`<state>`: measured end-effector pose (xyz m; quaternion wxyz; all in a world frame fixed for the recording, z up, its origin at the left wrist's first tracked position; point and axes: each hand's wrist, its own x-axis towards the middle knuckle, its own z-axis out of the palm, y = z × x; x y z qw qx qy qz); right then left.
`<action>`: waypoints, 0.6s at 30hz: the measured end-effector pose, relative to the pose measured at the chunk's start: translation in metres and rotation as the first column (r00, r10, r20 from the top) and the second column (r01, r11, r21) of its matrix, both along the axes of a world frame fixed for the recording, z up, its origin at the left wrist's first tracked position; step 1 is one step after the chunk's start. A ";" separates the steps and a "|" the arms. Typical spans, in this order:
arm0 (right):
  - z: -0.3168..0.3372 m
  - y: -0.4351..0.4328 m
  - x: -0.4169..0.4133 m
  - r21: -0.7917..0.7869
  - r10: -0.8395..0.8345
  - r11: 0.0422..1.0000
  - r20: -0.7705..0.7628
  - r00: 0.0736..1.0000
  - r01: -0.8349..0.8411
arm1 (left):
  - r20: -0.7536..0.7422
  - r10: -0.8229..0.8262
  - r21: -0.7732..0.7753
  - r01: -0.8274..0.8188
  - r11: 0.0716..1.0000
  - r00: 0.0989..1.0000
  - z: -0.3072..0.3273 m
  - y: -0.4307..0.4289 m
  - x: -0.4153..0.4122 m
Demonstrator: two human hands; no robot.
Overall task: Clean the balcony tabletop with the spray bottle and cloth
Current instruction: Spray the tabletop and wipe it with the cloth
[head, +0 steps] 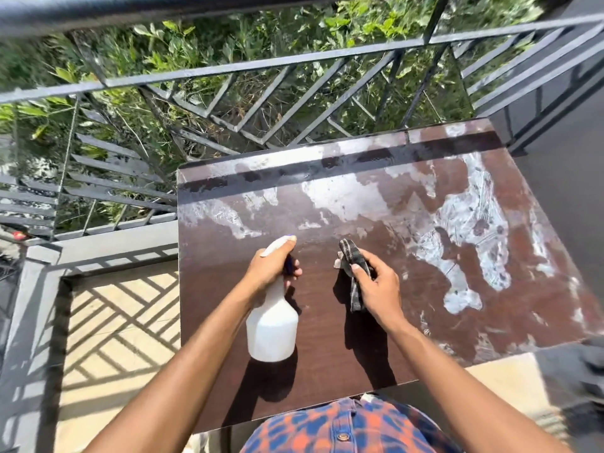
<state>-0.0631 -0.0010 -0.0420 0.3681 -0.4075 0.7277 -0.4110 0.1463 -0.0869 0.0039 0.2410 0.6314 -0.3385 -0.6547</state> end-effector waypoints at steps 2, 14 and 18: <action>0.000 0.003 -0.005 -0.006 -0.019 1.000 0.005 1.000 0.019 | 0.046 -0.049 -0.041 0.051 0.998 0.998 0.000 0.002 -0.014; -0.003 0.021 -0.024 0.008 -0.116 0.993 -0.020 0.993 0.116 | 0.036 -0.006 0.007 0.005 1.000 0.999 0.002 0.008 -0.059; -0.004 0.024 -0.026 0.016 -0.134 0.991 0.007 0.991 0.133 | 0.024 0.055 -0.011 -0.055 0.998 0.998 0.001 0.006 -0.057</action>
